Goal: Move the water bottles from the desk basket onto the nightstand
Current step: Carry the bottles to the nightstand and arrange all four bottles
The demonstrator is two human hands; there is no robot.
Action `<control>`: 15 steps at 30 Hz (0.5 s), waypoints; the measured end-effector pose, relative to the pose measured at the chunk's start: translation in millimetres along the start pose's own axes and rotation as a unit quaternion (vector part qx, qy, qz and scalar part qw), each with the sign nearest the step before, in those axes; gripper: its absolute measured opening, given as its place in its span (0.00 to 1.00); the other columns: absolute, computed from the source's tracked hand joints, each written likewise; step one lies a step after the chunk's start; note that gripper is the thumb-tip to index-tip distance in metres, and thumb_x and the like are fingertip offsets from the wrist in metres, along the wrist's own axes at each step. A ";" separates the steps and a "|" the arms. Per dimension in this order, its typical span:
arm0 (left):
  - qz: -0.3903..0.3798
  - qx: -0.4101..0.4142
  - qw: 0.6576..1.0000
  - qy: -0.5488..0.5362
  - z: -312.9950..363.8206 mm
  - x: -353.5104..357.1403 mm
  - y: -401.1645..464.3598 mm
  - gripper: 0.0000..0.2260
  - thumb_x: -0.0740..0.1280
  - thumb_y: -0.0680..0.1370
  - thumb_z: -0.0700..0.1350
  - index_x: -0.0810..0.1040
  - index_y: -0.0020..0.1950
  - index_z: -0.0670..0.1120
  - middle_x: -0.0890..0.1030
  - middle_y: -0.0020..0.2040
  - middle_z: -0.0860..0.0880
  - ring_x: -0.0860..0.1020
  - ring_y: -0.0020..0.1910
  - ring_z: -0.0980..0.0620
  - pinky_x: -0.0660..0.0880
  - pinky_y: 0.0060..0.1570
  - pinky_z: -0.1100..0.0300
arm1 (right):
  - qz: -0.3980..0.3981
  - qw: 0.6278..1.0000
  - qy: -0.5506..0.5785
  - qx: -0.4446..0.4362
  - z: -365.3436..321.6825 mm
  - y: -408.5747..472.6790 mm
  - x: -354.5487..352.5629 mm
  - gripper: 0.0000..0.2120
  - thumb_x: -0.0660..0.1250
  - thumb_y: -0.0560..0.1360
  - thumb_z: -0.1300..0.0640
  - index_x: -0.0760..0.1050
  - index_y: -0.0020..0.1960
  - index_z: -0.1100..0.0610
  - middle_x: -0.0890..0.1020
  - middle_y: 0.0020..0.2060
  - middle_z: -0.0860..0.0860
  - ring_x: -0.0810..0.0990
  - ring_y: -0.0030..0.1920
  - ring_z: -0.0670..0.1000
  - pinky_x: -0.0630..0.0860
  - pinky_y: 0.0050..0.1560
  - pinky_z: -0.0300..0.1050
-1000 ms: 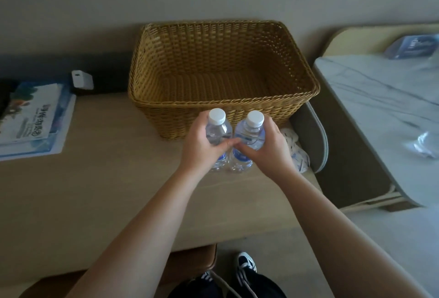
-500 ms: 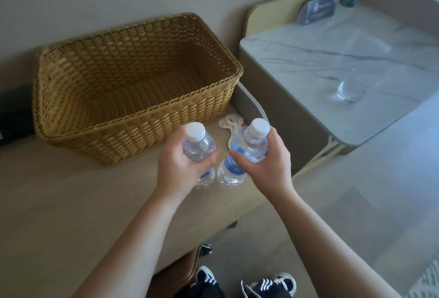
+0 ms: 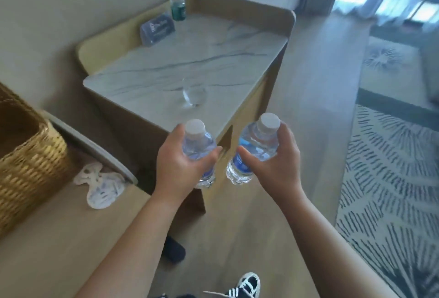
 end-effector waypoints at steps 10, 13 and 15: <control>-0.187 0.068 0.979 -0.048 77.2 233.4 33.9 0.23 0.76 0.64 0.58 0.75 0.55 0.57 0.81 0.47 0.57 0.81 0.47 0.56 0.80 0.49 0.50 | 0.180 0.972 -0.089 0.119 106.4 20.9 -198.1 0.31 0.79 0.63 0.50 0.72 0.62 0.56 0.78 0.53 0.52 0.77 0.52 0.50 0.73 0.54 0.39; -0.231 0.086 0.967 -0.062 91.6 288.6 36.4 0.24 0.75 0.63 0.61 0.75 0.55 0.58 0.81 0.48 0.56 0.81 0.48 0.56 0.80 0.50 0.52 | 0.221 0.957 -0.113 0.152 128.9 19.3 -240.1 0.31 0.79 0.63 0.51 0.72 0.61 0.58 0.78 0.53 0.54 0.77 0.53 0.52 0.73 0.55 0.44; -0.251 0.099 0.961 -0.066 98.6 320.6 39.9 0.23 0.74 0.63 0.63 0.74 0.54 0.62 0.81 0.47 0.59 0.81 0.46 0.60 0.79 0.48 0.60 | 0.245 0.946 -0.127 0.172 142.9 21.8 -262.9 0.30 0.79 0.63 0.51 0.73 0.61 0.57 0.78 0.53 0.53 0.77 0.53 0.51 0.73 0.55 0.45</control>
Point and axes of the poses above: each hand's wrist, its own y-axis towards the middle knuckle, its own x-axis out of the palm, z = x × y, the point moved 7 cm from there along y, towards the middle knuckle
